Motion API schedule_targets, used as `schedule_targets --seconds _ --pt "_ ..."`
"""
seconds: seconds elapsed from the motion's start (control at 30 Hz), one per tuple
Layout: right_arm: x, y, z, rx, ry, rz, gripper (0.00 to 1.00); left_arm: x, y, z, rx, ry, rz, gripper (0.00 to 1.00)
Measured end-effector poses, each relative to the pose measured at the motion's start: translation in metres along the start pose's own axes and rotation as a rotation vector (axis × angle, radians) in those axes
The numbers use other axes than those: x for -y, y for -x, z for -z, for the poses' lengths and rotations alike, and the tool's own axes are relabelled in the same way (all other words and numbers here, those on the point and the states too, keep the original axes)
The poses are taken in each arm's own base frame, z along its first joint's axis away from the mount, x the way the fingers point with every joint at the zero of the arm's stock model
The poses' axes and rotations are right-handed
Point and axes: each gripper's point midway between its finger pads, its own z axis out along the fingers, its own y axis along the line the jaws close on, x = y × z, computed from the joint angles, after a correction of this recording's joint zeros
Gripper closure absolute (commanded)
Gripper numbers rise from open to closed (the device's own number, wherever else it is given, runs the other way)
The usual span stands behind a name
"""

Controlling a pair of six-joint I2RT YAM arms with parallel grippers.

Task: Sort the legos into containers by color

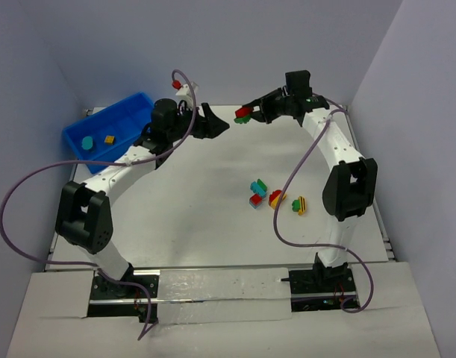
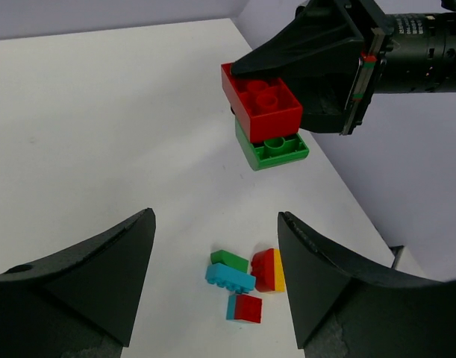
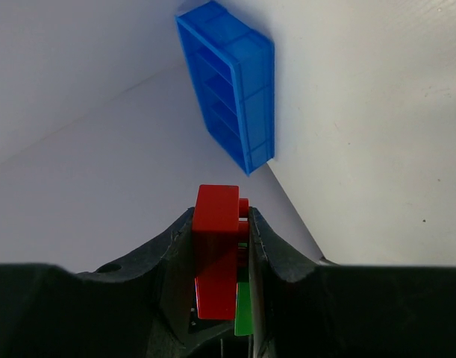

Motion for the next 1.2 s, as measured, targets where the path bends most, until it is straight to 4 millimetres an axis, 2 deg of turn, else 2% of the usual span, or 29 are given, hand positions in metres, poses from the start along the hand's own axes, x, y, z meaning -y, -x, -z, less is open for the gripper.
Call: schedule_targets --seconds 0.2,0.47,0.83,1.2 --pt "-0.007 -0.002 0.008 0.014 0.014 -0.010 1.00 0.023 -0.005 -0.011 -0.010 -0.061 0.045 0.19" --pt "-0.003 -0.004 0.014 0.024 0.002 -0.017 1.00 0.043 0.004 -0.020 0.014 -0.112 0.067 0.18" --pt "0.001 -0.005 0.016 0.040 -0.009 -0.018 1.00 0.036 0.001 -0.038 0.020 -0.066 0.092 0.18" --pt "0.006 -0.004 0.025 0.096 0.000 -0.032 1.00 0.040 -0.003 -0.051 0.020 -0.051 0.125 0.20"
